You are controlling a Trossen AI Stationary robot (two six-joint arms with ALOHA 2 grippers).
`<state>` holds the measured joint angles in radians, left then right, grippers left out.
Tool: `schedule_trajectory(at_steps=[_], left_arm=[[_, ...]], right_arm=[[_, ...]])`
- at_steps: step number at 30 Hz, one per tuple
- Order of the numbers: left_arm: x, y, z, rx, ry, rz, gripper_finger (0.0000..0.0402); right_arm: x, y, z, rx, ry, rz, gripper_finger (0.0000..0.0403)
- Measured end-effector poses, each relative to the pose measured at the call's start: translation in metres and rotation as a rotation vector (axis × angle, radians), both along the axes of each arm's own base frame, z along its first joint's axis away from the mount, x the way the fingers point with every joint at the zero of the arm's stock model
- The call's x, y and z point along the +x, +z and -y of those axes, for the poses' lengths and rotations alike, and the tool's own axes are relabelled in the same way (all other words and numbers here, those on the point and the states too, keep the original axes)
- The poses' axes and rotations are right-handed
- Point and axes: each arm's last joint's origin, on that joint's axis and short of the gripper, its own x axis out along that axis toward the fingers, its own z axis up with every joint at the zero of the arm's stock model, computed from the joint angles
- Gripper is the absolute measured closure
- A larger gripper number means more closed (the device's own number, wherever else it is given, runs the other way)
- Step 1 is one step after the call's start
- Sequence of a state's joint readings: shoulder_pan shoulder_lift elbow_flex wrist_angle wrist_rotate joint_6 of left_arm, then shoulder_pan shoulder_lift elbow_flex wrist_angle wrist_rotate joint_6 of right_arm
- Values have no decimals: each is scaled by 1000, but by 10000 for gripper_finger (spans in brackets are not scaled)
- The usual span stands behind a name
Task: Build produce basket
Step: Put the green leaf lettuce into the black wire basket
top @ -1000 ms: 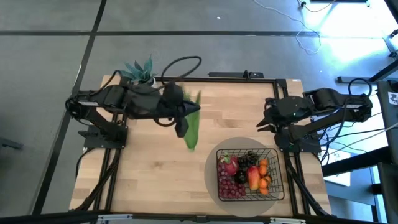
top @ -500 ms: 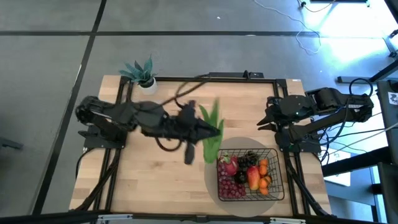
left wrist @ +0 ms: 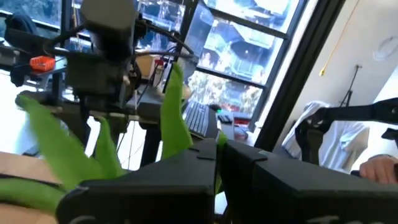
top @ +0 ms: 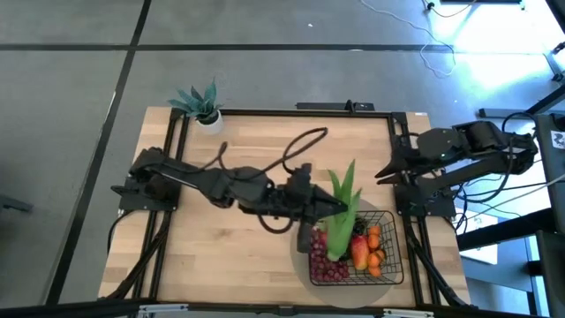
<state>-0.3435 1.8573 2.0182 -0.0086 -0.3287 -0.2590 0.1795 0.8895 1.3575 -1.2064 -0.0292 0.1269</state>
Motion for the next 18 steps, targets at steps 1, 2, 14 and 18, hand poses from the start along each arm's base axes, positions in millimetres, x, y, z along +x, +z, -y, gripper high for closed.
schedule_trajectory(at_steps=[1,2,14,18], left_arm=[[5,-4,1,-2,3,5,401],[11,-8,2,-7,4,16,401],[61,-55,2,-28,14,90,401],[72,-70,4,-47,6,87,401]], right_arm=[[-3,1,1,0,1,8,345],[-6,2,1,1,2,18,345],[-33,9,6,17,4,108,345],[-37,10,7,18,4,119,345]])
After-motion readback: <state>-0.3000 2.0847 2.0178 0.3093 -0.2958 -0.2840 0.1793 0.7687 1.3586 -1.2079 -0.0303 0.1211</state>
